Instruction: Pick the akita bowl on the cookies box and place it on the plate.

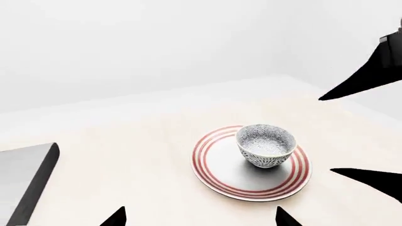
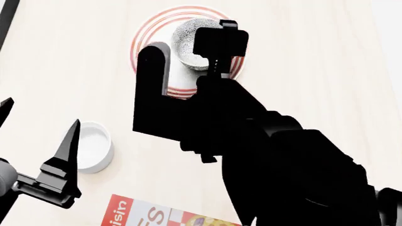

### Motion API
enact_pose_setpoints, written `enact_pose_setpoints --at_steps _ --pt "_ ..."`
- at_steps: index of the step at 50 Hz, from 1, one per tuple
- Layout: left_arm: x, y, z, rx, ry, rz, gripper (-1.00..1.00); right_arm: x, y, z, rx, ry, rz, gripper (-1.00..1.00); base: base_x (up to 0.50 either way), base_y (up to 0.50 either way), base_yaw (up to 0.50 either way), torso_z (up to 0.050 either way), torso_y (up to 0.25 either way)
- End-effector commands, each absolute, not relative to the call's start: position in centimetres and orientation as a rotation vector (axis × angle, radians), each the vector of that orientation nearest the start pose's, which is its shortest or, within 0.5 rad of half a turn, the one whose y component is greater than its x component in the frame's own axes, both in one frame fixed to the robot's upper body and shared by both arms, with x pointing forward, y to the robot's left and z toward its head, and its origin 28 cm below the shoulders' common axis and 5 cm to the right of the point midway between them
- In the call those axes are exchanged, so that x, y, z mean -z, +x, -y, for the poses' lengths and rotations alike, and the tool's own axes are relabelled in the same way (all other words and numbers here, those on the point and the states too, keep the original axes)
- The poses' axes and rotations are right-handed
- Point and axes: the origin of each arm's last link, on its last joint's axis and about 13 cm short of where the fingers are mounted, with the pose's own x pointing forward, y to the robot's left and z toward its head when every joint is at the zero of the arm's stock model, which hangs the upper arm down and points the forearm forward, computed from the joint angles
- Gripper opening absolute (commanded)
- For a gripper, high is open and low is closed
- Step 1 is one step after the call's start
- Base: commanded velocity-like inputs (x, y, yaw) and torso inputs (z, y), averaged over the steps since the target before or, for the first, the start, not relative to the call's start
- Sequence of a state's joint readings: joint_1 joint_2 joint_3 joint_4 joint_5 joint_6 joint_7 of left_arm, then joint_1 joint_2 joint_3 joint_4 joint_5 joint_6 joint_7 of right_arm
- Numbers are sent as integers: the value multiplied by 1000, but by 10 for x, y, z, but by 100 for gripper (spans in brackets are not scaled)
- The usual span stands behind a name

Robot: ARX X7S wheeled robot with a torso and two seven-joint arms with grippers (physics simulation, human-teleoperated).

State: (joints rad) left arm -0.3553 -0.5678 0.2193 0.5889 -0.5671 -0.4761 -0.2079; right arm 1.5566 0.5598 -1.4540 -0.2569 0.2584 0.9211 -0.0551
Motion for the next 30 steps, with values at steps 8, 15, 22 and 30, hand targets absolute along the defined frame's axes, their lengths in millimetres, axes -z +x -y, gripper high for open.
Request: enact_pose_setpoints --at_steps 8,15,22,30 --pt "-200 210 -249 66 63 515 100 -279 214 122 -242 -1082 510 100 0 0 0 0 0" --pt "-211 198 -255 -29 4 631 100 -269 181 140 -80 -856 663 100 0 0 0 0 0" --pt "-214 190 -259 -131 -6 746 100 -255 160 150 33 -699 750 100 0 0 0 0 0" --pt "-218 177 -262 -212 -38 857 100 -240 136 162 131 -553 838 100 0 0 0 0 0"
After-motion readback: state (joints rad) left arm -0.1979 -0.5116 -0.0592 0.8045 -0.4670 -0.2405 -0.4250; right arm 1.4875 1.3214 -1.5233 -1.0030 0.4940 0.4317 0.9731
